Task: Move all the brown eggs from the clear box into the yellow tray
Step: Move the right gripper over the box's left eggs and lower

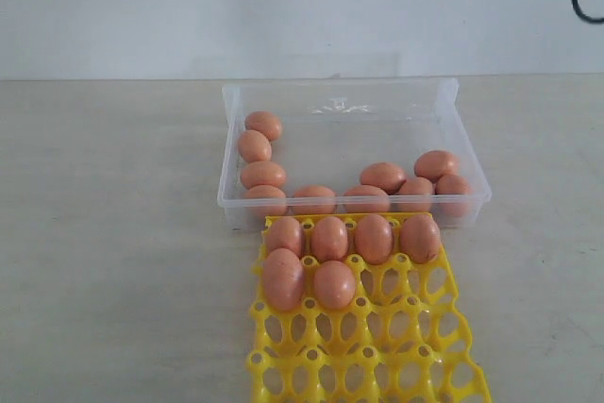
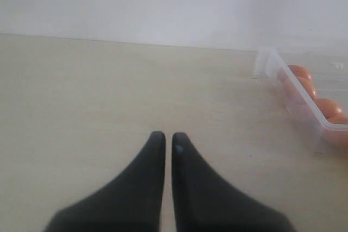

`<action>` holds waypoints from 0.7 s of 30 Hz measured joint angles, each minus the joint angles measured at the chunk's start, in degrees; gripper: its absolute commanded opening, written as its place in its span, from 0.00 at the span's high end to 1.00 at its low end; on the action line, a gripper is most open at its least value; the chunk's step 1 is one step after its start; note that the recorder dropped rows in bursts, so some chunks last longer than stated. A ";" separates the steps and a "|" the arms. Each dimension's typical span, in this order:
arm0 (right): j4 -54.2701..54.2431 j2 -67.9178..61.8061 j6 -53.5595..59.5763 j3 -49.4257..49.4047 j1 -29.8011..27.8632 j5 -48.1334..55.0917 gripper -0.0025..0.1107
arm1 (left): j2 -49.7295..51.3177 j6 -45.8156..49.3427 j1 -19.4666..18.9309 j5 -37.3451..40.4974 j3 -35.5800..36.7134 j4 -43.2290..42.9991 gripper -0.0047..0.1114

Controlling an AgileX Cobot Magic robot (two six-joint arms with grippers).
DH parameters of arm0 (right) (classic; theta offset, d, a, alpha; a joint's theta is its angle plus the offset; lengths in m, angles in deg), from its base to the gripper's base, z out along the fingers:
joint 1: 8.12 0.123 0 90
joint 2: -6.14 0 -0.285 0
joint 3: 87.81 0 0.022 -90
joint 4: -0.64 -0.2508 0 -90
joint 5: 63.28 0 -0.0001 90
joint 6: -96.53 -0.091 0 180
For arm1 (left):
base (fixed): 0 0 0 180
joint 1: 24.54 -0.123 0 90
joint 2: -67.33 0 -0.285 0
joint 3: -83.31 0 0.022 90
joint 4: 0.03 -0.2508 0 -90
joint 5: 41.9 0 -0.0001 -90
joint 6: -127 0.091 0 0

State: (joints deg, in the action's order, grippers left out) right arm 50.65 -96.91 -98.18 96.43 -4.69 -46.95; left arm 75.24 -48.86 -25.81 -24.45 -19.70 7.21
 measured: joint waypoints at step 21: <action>-72.37 -20.43 70.82 -0.32 21.05 -4.00 0.56 | 0.00 0.00 0.00 0.00 0.00 0.00 0.92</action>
State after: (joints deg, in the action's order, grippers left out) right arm -21.72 -117.34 -27.36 96.11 16.36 -50.94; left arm 75.24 -48.86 -25.81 -24.45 -19.70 7.21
